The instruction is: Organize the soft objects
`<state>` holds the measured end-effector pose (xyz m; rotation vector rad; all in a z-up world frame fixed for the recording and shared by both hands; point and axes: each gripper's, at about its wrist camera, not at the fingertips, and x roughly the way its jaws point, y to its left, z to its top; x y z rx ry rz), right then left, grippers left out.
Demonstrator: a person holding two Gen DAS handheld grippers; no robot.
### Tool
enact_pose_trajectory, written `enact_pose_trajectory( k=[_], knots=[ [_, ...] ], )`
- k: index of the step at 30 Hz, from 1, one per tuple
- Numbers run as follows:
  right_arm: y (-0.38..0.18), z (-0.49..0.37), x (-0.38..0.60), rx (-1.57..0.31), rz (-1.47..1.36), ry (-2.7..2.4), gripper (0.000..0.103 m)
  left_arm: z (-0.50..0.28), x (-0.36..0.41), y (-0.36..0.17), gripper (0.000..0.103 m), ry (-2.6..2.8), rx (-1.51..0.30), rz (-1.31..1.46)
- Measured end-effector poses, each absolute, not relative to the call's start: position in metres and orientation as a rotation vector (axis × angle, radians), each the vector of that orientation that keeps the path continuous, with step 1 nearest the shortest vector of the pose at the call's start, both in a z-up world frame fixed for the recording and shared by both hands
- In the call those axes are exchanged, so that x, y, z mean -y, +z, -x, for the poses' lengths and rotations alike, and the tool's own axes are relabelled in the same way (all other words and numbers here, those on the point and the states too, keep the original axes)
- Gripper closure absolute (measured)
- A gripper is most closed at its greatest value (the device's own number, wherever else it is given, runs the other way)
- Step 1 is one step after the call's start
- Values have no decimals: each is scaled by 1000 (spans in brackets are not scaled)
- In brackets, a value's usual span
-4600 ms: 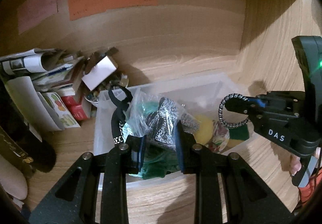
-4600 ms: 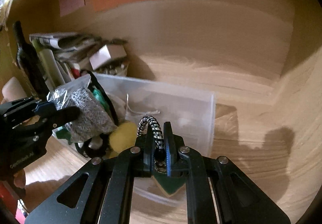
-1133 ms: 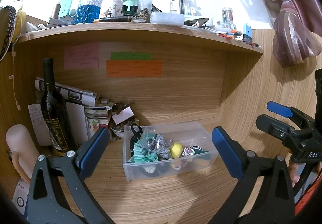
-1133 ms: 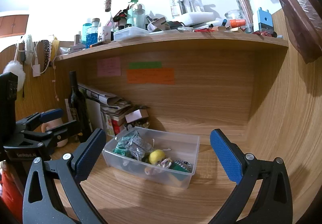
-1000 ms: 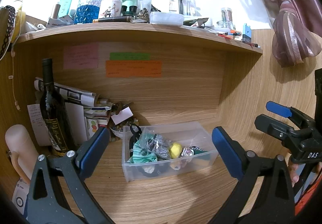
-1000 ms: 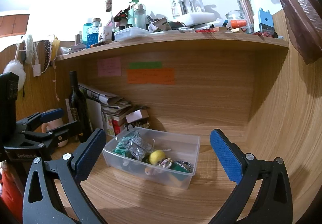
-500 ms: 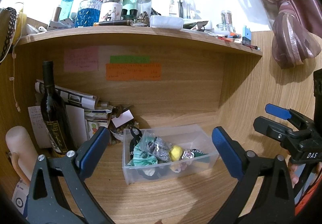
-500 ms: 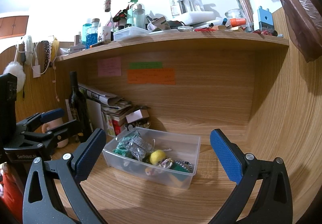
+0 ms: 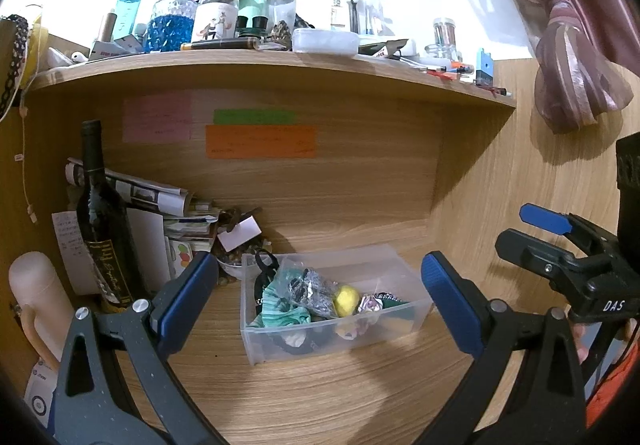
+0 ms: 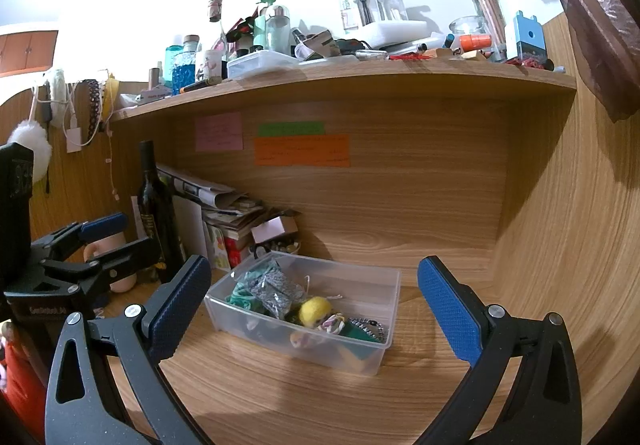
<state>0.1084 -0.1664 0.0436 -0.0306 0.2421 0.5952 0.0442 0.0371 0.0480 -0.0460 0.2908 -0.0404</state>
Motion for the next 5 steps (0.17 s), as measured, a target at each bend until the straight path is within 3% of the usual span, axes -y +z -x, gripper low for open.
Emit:
enact_pose_trajectory(
  k=[5],
  knots=[
    [41, -110, 164, -252, 23, 594, 0, -45, -38, 46, 0, -36, -297, 53]
  ],
)
